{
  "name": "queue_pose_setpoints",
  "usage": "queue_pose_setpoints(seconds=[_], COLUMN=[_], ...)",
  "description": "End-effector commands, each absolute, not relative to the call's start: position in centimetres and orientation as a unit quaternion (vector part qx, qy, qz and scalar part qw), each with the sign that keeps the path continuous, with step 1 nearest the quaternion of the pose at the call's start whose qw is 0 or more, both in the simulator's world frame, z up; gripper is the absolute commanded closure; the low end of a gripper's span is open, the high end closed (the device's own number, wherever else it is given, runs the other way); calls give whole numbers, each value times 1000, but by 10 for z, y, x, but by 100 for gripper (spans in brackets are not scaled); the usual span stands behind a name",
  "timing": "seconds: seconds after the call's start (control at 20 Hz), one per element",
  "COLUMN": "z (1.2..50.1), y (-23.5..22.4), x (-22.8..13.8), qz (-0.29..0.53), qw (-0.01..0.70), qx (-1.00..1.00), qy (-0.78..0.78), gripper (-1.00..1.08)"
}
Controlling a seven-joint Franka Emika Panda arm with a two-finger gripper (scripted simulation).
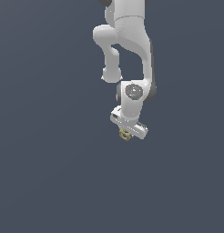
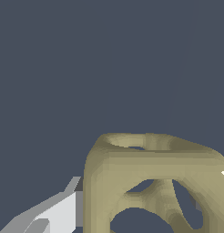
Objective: Pick up the object and move it to a goal position.
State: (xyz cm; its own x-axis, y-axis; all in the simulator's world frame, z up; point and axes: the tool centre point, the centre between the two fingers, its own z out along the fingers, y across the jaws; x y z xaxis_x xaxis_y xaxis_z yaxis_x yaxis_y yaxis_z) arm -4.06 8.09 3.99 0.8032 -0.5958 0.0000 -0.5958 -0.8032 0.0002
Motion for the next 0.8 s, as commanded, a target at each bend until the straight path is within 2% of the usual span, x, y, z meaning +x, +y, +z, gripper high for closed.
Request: queue_pose_setpoints(seconds=[0.0,0.75], z=[39,56], y=[81,74], x=[-41,-42], qz=[0,0], qw=[0,0], qx=[950,950], qy=[-314,-314], gripper=[108,108])
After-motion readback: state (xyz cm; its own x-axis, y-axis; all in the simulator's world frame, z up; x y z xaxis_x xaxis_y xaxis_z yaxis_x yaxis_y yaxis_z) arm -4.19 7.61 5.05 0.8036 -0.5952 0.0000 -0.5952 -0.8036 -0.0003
